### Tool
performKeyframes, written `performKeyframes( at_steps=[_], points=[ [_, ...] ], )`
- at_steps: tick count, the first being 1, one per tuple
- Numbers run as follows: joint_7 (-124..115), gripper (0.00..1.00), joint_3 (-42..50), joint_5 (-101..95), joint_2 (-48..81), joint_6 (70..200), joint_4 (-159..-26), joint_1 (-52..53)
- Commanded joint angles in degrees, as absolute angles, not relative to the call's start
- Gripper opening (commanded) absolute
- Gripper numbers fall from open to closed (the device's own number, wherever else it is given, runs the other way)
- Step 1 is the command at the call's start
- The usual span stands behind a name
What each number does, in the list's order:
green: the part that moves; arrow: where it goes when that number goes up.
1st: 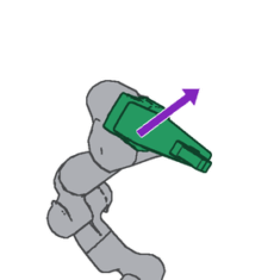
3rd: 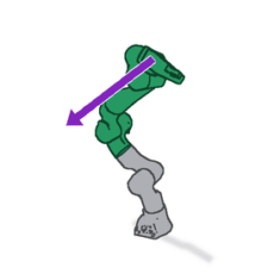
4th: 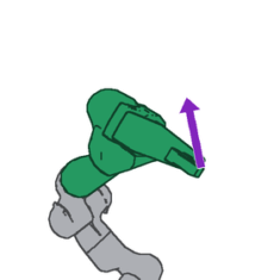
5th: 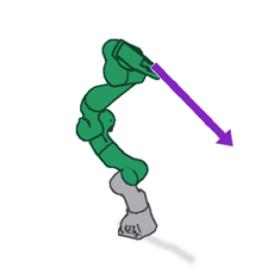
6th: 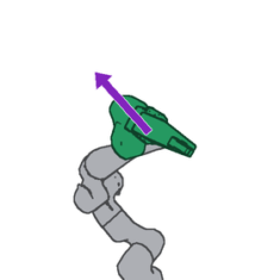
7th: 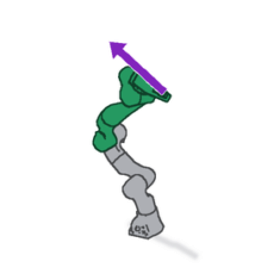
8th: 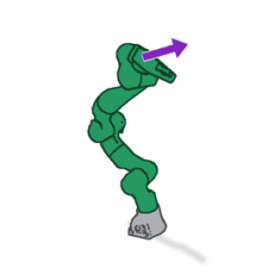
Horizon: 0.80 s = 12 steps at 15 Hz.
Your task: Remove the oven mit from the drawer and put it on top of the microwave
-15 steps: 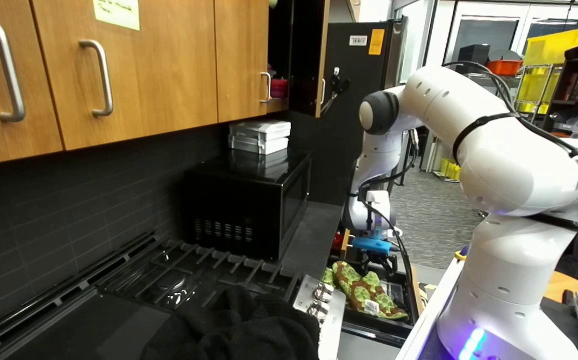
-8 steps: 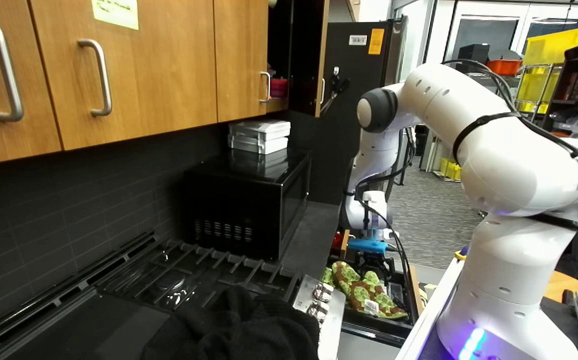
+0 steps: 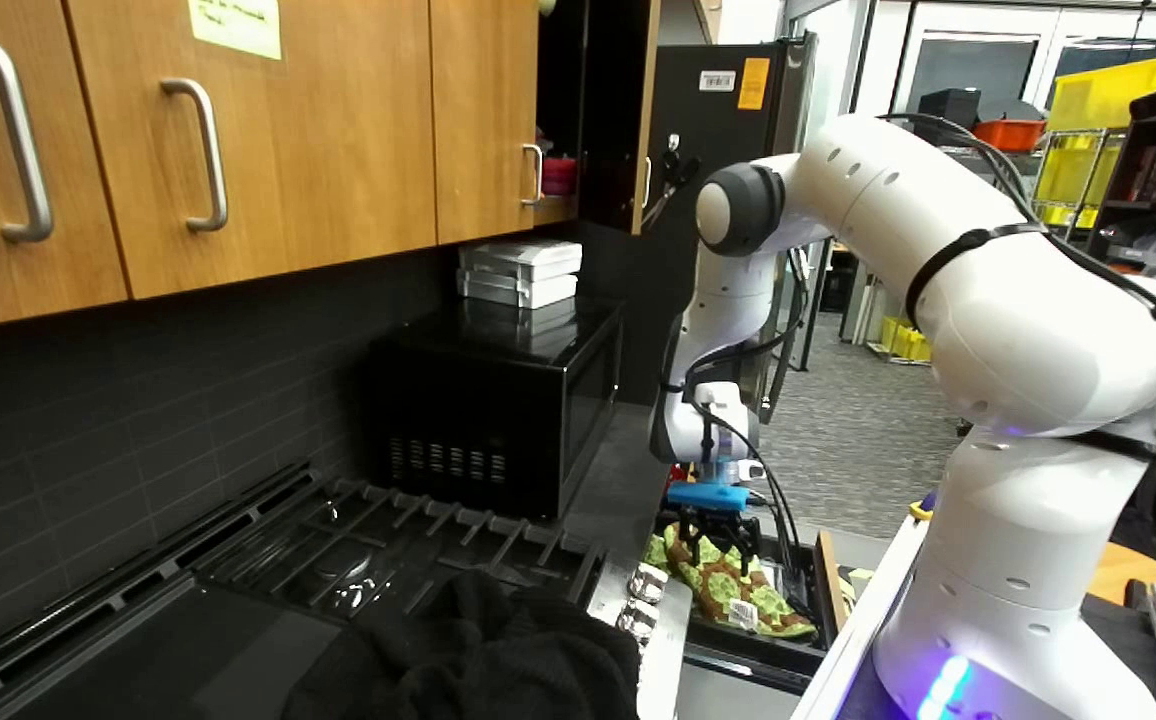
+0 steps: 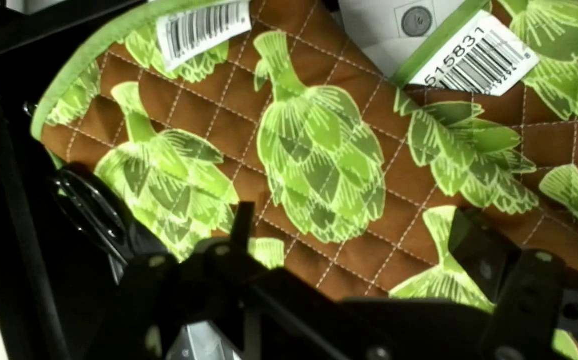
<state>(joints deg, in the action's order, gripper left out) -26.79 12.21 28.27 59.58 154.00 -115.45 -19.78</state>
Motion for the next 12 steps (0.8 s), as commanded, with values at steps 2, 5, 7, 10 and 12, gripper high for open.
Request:
performKeyframes(
  at_steps=[2,5,7,10,12],
  points=[
    [-27.84,1.00,13.68,29.58,58.00,155.76,-117.16,-20.53],
    [-27.65,1.00,14.47,30.06,57.55,156.84,-117.14,-22.52],
    [-27.66,1.00,14.66,30.06,57.59,157.50,-116.91,-23.51],
    [-27.80,1.00,14.39,29.89,58.09,157.79,-115.99,-24.63],
    [-27.81,1.00,14.10,29.93,58.24,157.48,-115.43,-25.08]
  ],
)
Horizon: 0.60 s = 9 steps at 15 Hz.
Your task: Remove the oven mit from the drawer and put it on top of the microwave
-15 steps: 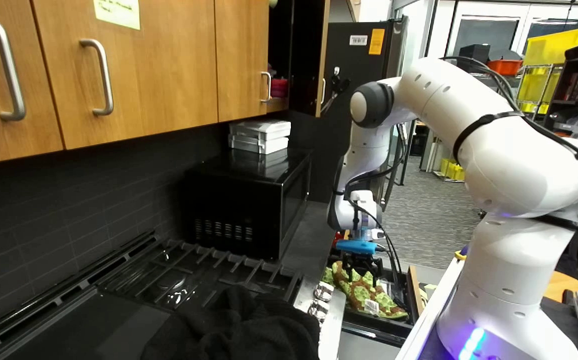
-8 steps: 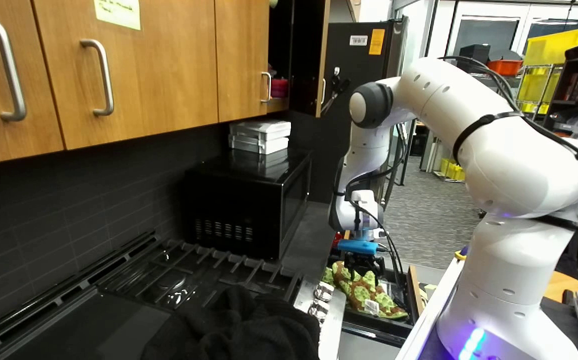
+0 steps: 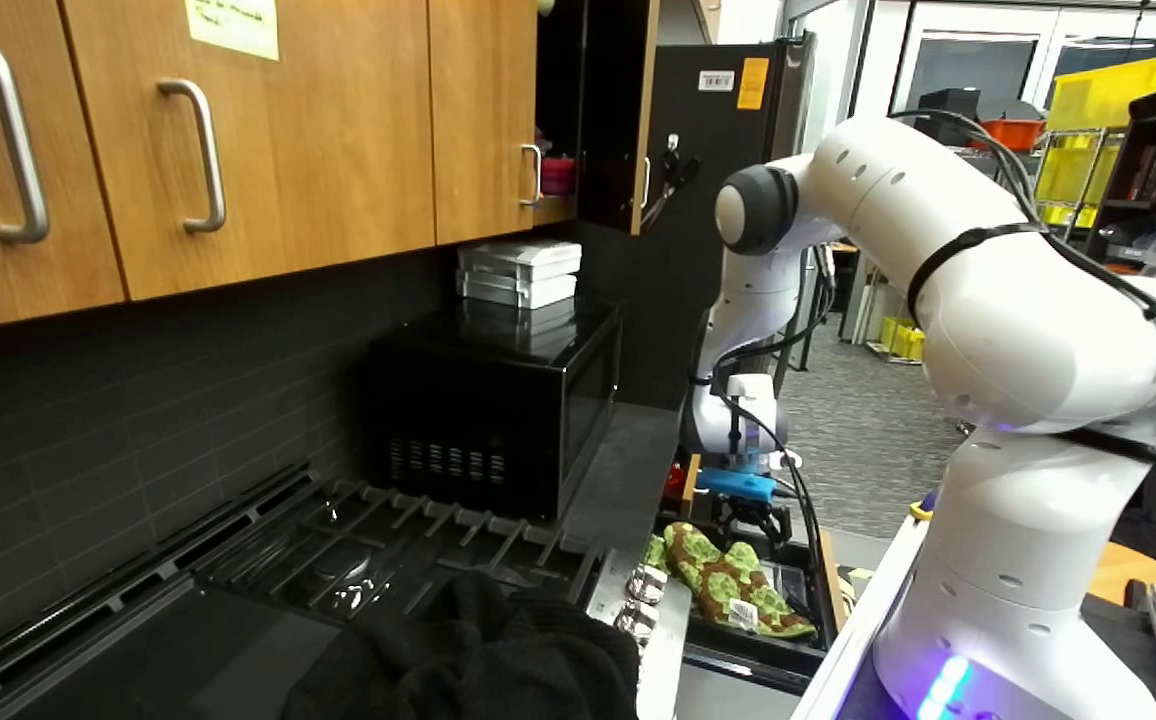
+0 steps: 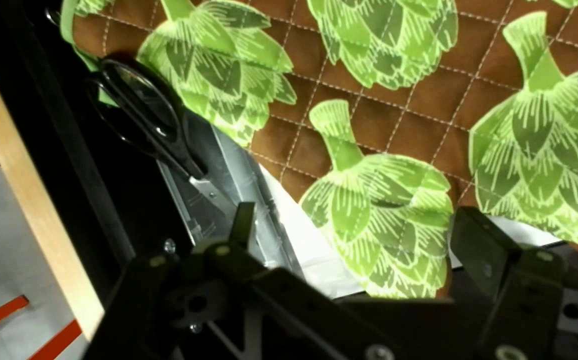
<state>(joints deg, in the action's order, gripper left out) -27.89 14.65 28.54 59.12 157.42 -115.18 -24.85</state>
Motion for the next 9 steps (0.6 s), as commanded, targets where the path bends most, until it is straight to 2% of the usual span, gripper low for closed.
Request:
performKeyframes(
  at_steps=[1,9],
  points=[
    [-27.82,1.00,13.99,30.01,58.22,157.51,-115.37,-25.15],
    [-28.72,1.00,13.99,30.03,60.23,157.32,-112.94,-25.83]
  ],
)
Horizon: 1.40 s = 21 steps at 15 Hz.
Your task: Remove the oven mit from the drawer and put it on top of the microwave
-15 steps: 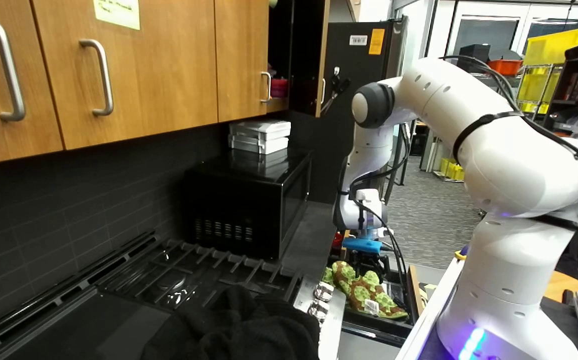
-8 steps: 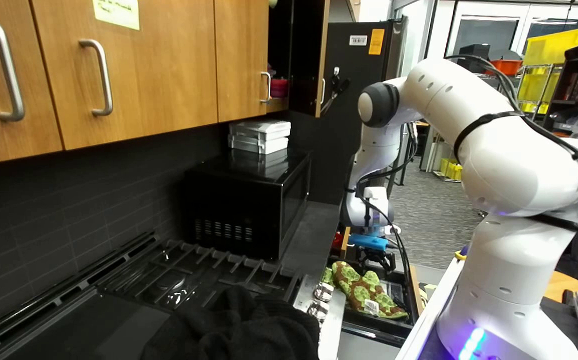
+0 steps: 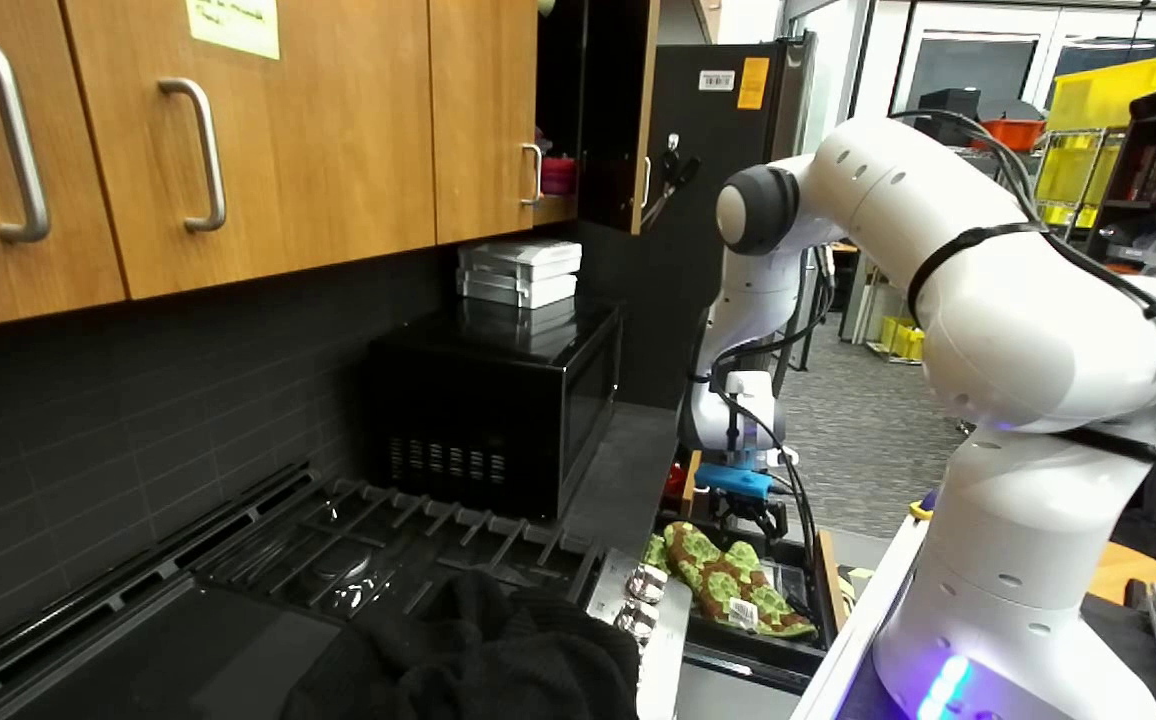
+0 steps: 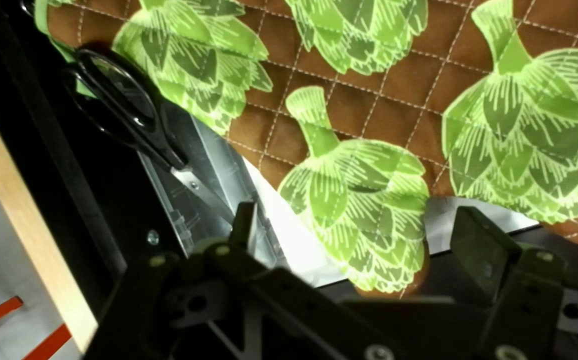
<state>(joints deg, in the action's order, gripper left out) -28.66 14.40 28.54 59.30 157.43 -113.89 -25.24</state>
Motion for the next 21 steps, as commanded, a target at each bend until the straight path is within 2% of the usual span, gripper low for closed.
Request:
performKeyframes(
  at_steps=[1,8,9,10,12,13,17,21],
  points=[
    [-28.86,1.00,14.02,29.98,60.77,157.40,-112.56,-25.85],
    [-28.66,1.00,13.59,29.88,63.25,156.14,-110.50,-26.56],
    [-28.56,0.98,13.67,29.77,63.50,156.17,-110.30,-26.53],
    [-28.43,0.74,13.49,29.90,63.53,156.26,-110.27,-26.69],
    [-28.10,0.71,13.08,30.16,63.56,156.27,-110.18,-27.33],
    [-27.96,0.65,12.79,30.28,63.56,156.31,-110.09,-27.72],
    [-27.75,0.35,11.91,31.34,63.81,156.53,-109.44,-29.21],
    [-27.31,0.10,11.02,33.26,64.00,156.38,-109.06,-30.68]
  ],
)
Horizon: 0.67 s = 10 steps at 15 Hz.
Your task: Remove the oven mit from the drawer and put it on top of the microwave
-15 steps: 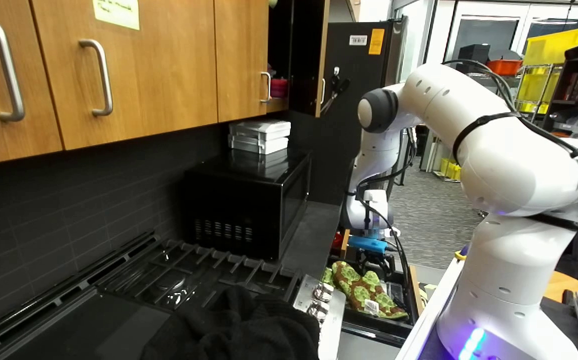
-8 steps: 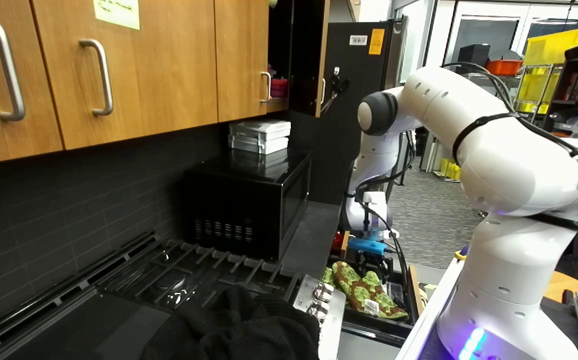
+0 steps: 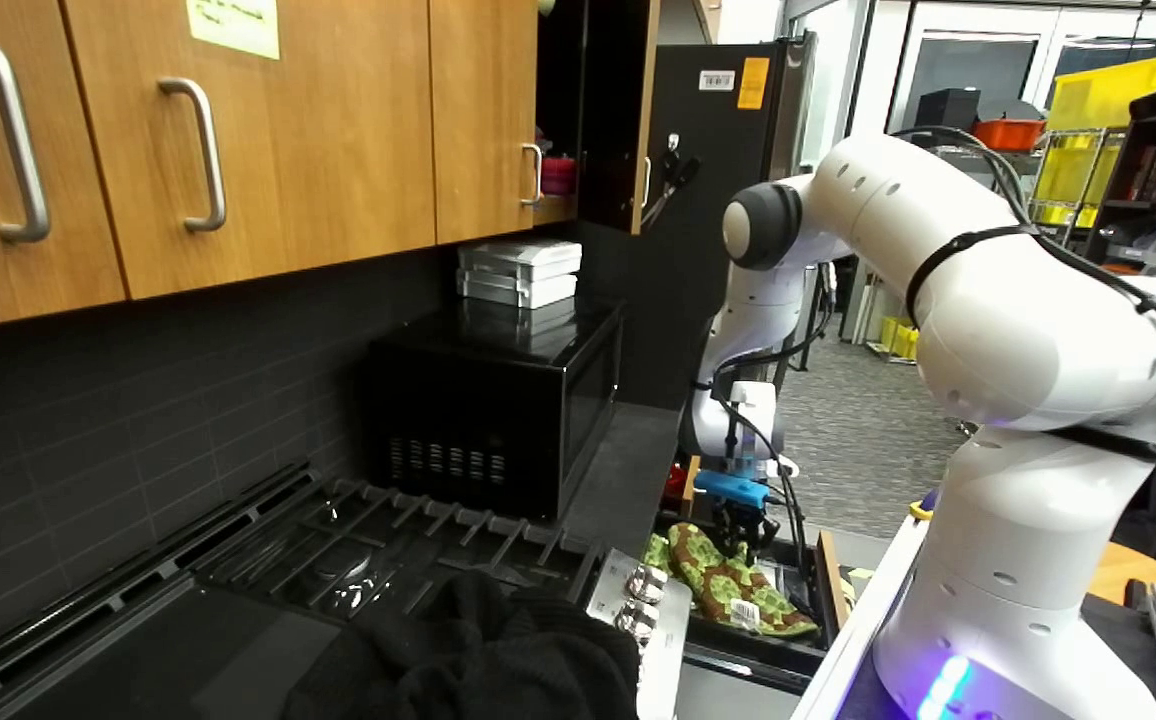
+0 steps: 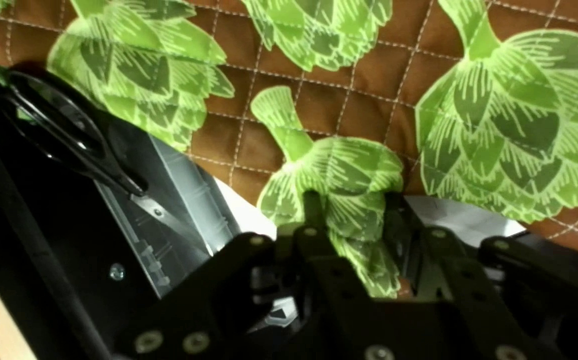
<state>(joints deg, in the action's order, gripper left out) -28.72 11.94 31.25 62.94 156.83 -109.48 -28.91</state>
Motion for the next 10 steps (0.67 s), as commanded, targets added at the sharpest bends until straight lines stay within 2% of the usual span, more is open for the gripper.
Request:
performKeyframes(
  at_steps=[1,2,4,10],
  points=[
    [-27.12,0.05,10.86,33.78,64.03,156.33,-108.95,-30.98],
    [-27.08,0.03,10.82,34.10,64.06,156.22,-108.88,-31.12],
    [-26.92,0.05,10.87,34.77,63.80,156.07,-109.21,-31.03],
    [-28.78,0.02,13.09,34.25,59.24,156.15,-114.72,-26.69]
  ],
)
